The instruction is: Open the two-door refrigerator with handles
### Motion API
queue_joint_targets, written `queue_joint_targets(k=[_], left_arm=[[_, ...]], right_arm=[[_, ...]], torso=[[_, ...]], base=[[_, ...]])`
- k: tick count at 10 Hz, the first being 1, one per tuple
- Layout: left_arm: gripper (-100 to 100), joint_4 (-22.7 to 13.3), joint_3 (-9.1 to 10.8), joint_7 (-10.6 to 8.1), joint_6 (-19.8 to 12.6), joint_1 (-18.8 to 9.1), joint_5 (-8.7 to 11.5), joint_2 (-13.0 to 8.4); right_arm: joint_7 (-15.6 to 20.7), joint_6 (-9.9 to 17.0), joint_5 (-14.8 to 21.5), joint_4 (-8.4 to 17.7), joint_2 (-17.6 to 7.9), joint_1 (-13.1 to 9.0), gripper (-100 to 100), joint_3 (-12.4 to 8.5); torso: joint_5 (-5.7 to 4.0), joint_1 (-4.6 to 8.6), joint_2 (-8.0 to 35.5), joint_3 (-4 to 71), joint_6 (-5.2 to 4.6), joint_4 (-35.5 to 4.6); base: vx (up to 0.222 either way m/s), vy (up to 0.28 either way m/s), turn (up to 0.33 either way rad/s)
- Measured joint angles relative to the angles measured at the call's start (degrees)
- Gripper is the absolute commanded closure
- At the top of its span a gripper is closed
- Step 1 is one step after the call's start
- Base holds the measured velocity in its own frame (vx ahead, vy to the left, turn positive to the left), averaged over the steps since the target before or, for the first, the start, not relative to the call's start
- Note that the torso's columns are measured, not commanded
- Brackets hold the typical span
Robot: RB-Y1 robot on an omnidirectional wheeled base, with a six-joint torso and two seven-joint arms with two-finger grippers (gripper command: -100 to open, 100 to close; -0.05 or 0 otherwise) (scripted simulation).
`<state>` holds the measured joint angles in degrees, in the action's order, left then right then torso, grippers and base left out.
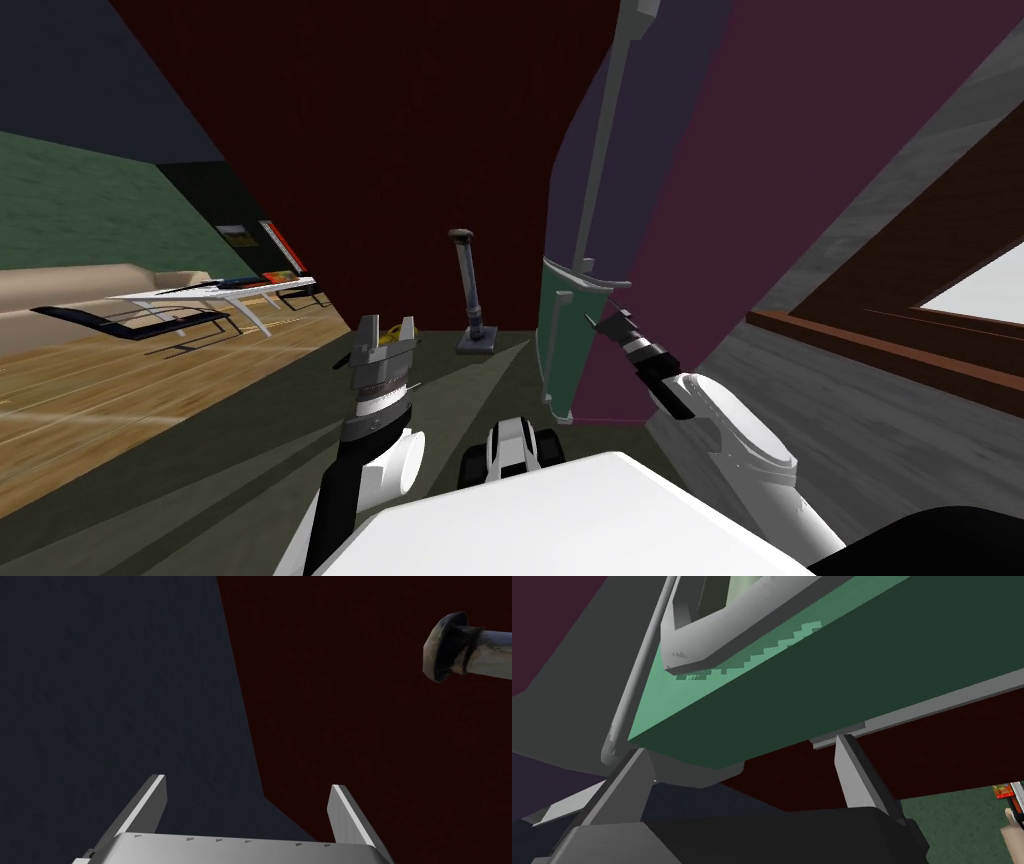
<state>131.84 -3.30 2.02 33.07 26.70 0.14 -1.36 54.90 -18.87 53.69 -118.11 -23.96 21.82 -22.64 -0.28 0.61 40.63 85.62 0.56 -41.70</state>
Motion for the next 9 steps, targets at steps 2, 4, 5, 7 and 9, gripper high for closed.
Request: queue_joint_targets(k=[2,4,5,7,9], left_arm=[[0,0.00,0.00,0.00,0.00,0.00,0.00,0.00],[0,0.00,0.00,0.00,0.00,0.00,0.00,0.00],[0,0.00,0.00,0.00,0.00,0.00,0.00,0.00],[0,0.00,0.00,0.00,0.00,0.00,0.00,0.00],[0,0.00,0.01,0.00,0.00,0.00,0.00,-0.01]], right_arm=[[3.07,0.07,2.64,1.10,-1.12,-0.53,-100,-1.14],[6.35,0.81,5.73,2.64,-2.57,-1.46,-100,-2.00],[7.50,1.53,7.15,2.63,-3.38,-1.33,-100,-2.40],[9.47,2.18,9.21,3.38,-4.81,-1.45,-100,-3.33],[10.99,2.44,10.79,4.09,-5.90,-1.65,-100,-3.84]], torso=[[-0.10,0.11,-0.15,0.07,-0.06,0.12],[-0.14,0.15,-0.36,0.21,0.03,0.20],[-0.13,0.07,-0.33,0.19,0.07,0.19],[-0.10,0.09,-0.28,0.16,0.21,0.13],[-0.05,0.16,-0.28,0.19,0.25,0.05]], base=[[0.015,0.113,-0.052],[0.015,0.130,-0.042],[0.020,0.138,-0.047],[0.013,0.087,-0.035],[-0.010,0.027,-0.035]])
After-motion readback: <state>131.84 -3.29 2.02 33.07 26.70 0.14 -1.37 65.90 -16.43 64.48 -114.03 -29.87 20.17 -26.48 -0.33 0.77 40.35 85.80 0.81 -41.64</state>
